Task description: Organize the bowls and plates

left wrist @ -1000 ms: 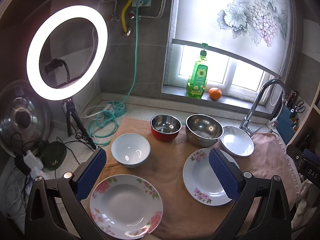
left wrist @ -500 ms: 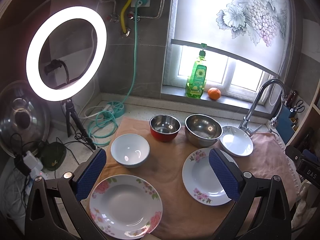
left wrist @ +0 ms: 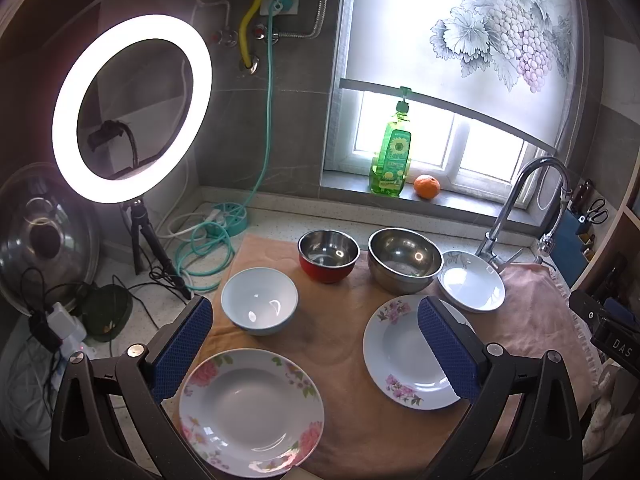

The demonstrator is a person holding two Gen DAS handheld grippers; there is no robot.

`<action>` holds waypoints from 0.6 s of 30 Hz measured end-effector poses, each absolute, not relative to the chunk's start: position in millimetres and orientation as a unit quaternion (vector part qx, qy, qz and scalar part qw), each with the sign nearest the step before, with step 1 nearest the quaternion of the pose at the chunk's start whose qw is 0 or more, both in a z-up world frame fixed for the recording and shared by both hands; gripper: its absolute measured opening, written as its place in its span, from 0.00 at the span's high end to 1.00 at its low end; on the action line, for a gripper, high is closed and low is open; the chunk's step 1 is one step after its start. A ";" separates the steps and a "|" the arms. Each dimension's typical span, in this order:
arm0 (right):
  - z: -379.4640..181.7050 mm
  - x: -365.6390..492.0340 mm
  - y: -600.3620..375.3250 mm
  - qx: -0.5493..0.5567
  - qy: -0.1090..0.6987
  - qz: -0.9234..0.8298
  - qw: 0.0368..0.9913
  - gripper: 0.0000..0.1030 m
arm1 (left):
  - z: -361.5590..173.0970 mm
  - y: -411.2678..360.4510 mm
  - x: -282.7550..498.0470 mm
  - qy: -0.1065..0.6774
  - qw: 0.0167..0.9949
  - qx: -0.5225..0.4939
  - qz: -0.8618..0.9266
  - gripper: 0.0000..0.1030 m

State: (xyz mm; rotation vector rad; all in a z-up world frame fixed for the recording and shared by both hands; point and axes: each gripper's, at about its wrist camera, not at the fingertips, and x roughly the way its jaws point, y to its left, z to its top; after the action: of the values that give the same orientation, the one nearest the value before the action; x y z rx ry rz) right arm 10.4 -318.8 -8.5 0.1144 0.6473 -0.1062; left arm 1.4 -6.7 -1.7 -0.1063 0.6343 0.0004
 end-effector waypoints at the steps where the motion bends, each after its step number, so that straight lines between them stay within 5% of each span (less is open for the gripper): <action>1: -8.5 10.5 -318.9 0.056 0.318 -0.052 0.945 0.01 | -1.7 -6.5 1.5 0.312 0.949 -0.053 0.000 0.01; 18: -12.0 8.2 -320.1 0.056 0.321 -0.052 0.944 0.01 | -2.9 -7.4 0.5 0.318 0.947 -0.052 -0.011 0.01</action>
State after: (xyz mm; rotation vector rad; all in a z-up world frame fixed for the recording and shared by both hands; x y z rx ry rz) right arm 8.2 -320.1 -12.0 0.1145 0.6544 -0.1063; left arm 0.5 -7.4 -2.9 -0.1069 0.6479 -0.0215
